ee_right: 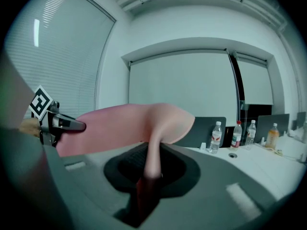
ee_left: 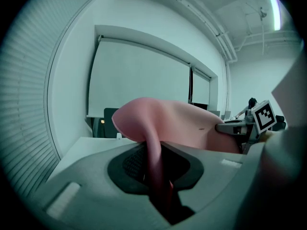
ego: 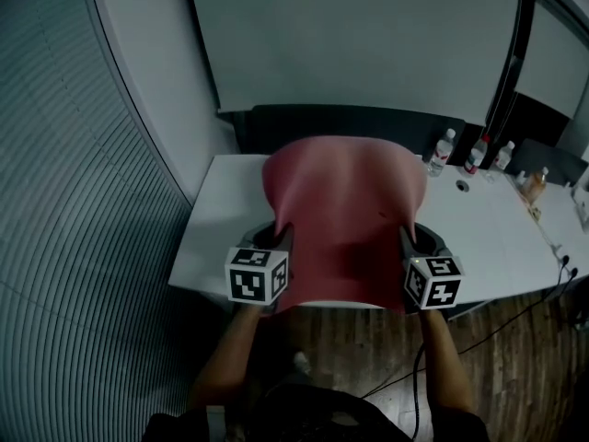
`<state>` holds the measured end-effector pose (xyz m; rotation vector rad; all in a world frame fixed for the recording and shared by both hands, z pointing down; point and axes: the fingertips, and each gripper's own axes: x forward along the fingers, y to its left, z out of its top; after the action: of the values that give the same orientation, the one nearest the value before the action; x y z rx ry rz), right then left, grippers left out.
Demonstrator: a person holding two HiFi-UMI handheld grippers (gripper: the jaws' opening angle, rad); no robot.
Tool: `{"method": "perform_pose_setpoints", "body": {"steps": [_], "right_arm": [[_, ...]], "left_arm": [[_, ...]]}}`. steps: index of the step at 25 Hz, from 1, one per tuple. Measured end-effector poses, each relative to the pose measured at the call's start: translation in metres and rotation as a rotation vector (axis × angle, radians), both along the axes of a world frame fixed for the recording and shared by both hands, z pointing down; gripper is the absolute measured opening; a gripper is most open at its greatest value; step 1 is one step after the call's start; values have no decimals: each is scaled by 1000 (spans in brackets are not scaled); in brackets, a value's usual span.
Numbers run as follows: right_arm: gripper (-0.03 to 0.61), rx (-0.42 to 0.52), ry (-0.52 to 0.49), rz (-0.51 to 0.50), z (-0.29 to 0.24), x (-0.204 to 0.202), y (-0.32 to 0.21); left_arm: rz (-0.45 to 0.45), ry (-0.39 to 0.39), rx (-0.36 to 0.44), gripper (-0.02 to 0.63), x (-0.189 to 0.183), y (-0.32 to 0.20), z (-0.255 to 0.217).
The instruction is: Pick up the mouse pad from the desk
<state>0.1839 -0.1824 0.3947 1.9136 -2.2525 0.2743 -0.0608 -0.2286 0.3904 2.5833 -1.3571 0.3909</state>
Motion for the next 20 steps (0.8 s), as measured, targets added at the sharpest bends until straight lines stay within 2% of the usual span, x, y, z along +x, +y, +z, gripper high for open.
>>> {"method": "perform_pose_setpoints", "body": {"steps": [15, 20], "right_arm": [[61, 58, 0, -54, -16, -1, 53], [61, 93, 8, -44, -24, 7, 73]], "left_arm": [[-55, 7, 58, 64, -4, 65, -19], [-58, 12, 81, 64, 3, 86, -25]]}}
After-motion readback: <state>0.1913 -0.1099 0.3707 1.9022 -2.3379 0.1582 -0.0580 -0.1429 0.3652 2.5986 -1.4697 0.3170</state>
